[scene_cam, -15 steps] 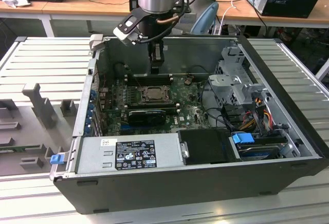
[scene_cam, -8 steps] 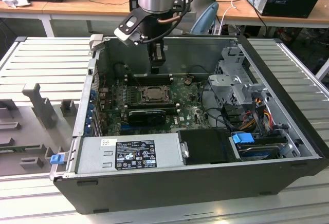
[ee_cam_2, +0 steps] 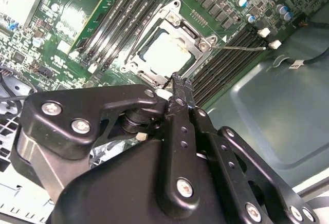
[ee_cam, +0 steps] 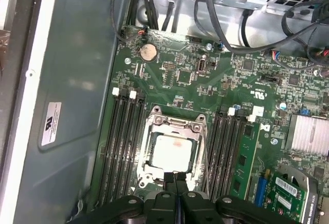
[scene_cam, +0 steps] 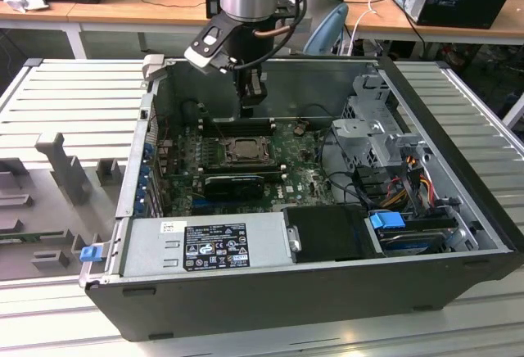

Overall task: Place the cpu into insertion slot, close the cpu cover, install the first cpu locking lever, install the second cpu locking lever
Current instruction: 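Install the first cpu locking lever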

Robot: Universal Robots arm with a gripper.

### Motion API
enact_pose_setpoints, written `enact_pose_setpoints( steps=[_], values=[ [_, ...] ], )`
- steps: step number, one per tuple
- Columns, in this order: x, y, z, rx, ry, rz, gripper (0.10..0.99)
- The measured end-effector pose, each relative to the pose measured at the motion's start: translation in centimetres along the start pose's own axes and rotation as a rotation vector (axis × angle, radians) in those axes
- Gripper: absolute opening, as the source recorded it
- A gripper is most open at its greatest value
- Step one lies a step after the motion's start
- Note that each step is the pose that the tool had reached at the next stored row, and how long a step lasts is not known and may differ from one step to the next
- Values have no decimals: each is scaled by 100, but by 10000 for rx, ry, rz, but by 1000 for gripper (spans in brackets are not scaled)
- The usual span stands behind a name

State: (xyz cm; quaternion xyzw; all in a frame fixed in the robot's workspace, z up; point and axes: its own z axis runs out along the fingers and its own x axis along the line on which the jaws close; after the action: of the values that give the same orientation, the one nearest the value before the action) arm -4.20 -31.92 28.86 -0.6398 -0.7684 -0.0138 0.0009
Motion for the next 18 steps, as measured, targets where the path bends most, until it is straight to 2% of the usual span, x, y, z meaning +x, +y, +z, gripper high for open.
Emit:
enact_pose_setpoints(
  steps=[5, 12, 18],
  values=[
    [0, 0, 0, 5, 5, -278, 106],
    [0, 0, 0, 20, 21, -1069, 106],
    [0, 0, 0, 28, 29, -1455, 106]
  ],
)
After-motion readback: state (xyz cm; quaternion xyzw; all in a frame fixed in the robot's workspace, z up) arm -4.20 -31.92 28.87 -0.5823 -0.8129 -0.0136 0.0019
